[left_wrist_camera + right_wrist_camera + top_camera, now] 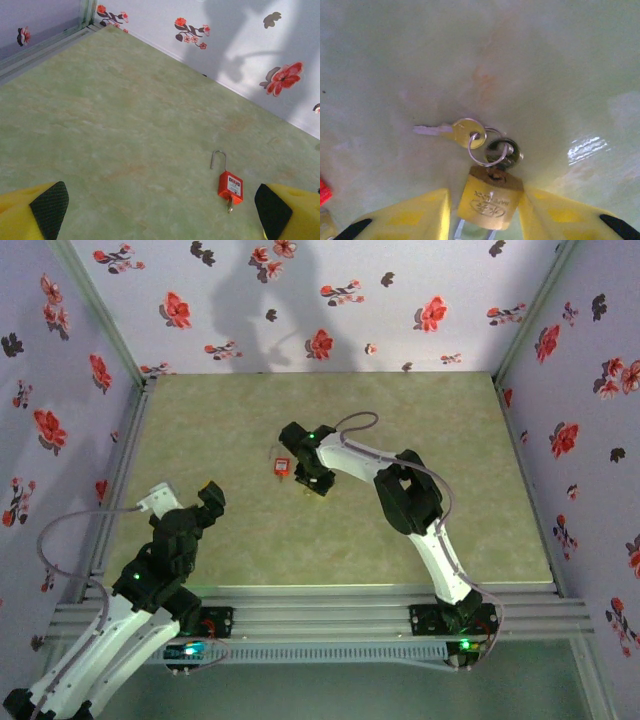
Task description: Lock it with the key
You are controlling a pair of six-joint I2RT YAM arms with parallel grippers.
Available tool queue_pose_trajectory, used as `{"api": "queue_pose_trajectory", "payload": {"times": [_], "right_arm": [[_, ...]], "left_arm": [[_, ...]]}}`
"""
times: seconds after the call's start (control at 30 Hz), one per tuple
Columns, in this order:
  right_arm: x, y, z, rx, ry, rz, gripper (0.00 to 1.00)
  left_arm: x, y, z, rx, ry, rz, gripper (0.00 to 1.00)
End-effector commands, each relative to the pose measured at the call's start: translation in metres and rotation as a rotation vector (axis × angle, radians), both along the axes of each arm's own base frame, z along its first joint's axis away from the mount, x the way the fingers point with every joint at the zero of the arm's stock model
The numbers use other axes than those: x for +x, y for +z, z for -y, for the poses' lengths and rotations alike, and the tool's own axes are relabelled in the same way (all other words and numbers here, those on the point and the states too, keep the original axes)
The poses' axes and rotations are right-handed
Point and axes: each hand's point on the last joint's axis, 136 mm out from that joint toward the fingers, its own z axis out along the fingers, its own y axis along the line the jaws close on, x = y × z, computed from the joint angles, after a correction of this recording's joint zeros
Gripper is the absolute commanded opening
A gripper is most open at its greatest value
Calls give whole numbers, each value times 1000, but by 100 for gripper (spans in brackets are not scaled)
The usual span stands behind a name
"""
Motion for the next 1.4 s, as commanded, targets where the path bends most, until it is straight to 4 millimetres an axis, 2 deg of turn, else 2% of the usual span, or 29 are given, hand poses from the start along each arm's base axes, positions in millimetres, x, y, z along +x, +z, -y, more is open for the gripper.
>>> {"api": "queue_pose_trajectory", "payload": {"times": [0.0,0.2,0.3,0.53,0.63,0.73,0.83,0.93,1.17,1.27,1.37], "right_arm": [[8,0,-3,15,-14,12,39],[7,-17,0,18,-10,-35,35],[7,-24,5,18,-10,-45,29],[9,-31,11,20,4,-61,27],[8,-39,9,43,11,-84,17],[8,-40,11,49,12,-85,12],[11,-29,9,63,31,-59,8],[12,-16,5,91,52,-31,8],[14,16,-9,213,102,44,7],[14,20,-11,255,109,54,7],[11,19,-14,291,108,41,7]], "left_arm": [[0,3,-5,-4,25,6,100],[0,2,-4,-2,25,5,100],[1,2,-4,0,24,4,100],[2,1,-2,5,20,-1,100],[3,1,-1,8,16,-5,100],[4,0,1,10,2,-7,100],[7,0,8,8,-32,-6,100],[11,-2,22,0,-93,-11,100],[17,-1,67,-49,-316,15,100],[18,-2,89,-90,-420,25,100],[17,-5,102,-139,-472,20,100]]}}
